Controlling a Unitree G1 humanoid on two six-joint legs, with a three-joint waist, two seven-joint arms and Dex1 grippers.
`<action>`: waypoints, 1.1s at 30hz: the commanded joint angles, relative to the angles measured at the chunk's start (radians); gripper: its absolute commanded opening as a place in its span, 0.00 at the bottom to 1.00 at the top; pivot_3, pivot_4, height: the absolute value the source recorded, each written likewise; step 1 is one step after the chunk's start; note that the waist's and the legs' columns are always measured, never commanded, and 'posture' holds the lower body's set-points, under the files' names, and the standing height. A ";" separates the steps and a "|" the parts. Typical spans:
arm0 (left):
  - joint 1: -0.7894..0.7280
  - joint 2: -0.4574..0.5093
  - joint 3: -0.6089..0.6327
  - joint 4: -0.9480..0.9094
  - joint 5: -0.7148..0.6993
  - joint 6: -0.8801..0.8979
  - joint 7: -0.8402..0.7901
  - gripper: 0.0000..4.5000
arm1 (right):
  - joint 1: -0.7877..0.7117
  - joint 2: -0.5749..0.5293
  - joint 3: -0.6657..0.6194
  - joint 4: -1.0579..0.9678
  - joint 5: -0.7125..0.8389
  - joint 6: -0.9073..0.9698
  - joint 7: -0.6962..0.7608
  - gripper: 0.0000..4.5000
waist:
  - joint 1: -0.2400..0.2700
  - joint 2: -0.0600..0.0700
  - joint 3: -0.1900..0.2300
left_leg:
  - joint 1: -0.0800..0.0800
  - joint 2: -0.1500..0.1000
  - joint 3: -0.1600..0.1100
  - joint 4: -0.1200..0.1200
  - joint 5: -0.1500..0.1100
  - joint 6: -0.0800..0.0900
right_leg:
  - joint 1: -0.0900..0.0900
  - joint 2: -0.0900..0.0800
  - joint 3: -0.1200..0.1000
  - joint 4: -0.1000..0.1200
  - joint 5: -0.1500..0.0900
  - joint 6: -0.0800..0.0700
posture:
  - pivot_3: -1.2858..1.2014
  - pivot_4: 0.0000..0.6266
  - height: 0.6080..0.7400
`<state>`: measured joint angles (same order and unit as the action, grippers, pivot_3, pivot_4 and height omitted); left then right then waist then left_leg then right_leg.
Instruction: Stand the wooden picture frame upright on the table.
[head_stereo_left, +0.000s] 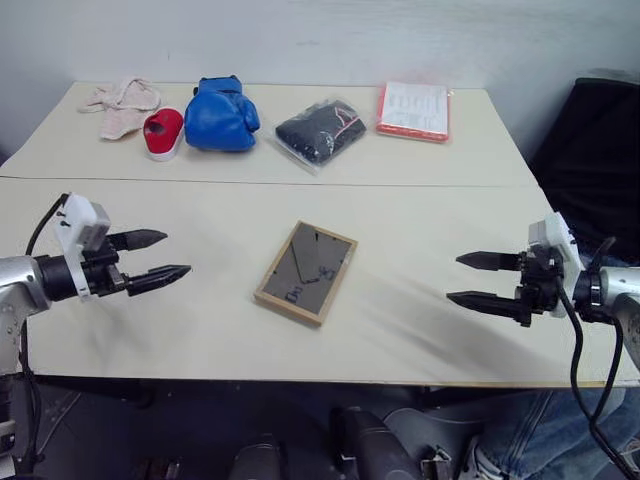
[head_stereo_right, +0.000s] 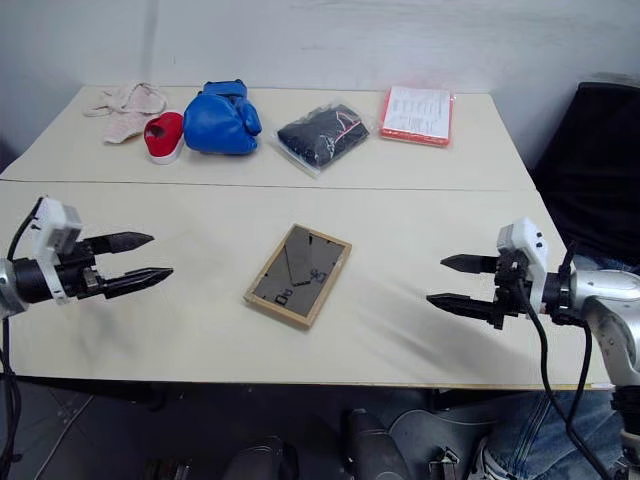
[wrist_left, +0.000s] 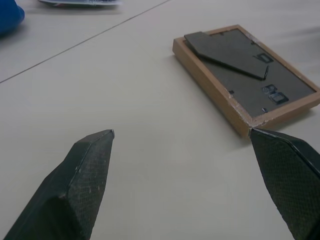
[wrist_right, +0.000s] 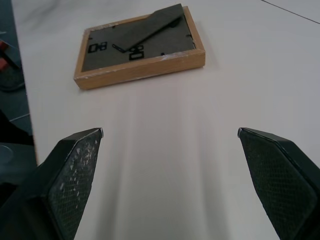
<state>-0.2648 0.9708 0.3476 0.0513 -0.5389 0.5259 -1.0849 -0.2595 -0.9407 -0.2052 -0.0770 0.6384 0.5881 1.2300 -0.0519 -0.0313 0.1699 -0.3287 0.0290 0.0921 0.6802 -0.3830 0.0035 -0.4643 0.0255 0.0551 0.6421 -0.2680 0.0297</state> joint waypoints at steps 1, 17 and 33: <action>-0.013 0.008 -0.012 -0.016 0.011 -0.032 -0.018 1.00 | -0.003 -0.004 -0.026 -0.027 0.020 0.007 0.000 0.99 | 0.000 0.000 0.000 | 0.000 0.000 0.000 0.000 0.000 0.000 | 0.000 0.000 0.000 0.000 0.000 0.000 | 0.52 0.24 1.00; -0.186 -0.072 -0.283 0.166 0.232 -0.215 -0.026 0.81 | -0.117 0.088 0.116 0.019 -0.141 -0.097 -0.112 0.79 | 0.002 0.000 0.000 | -0.001 -0.001 0.001 0.002 0.000 0.000 | -0.001 -0.001 0.001 0.001 0.001 0.001 | 0.52 0.24 1.00; -0.325 -0.256 -0.464 0.272 0.321 -0.270 -0.144 0.01 | -0.369 0.343 0.416 0.318 -0.469 -0.324 -0.160 0.00 | -0.003 0.000 0.000 | -0.015 -0.001 0.004 0.008 0.006 -0.008 | -0.018 0.000 0.002 0.013 0.000 0.000 | 0.52 0.24 1.00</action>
<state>-0.5902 0.7150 -0.1217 0.3835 -0.1796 0.2216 -1.2022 -0.6076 -0.6018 0.2090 0.2403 0.1906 0.2860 1.0855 -0.0551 -0.0313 0.1698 -0.3443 0.0281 0.0965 0.6902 -0.3775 -0.0042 -0.4824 0.0250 0.0574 0.6552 -0.2677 0.0297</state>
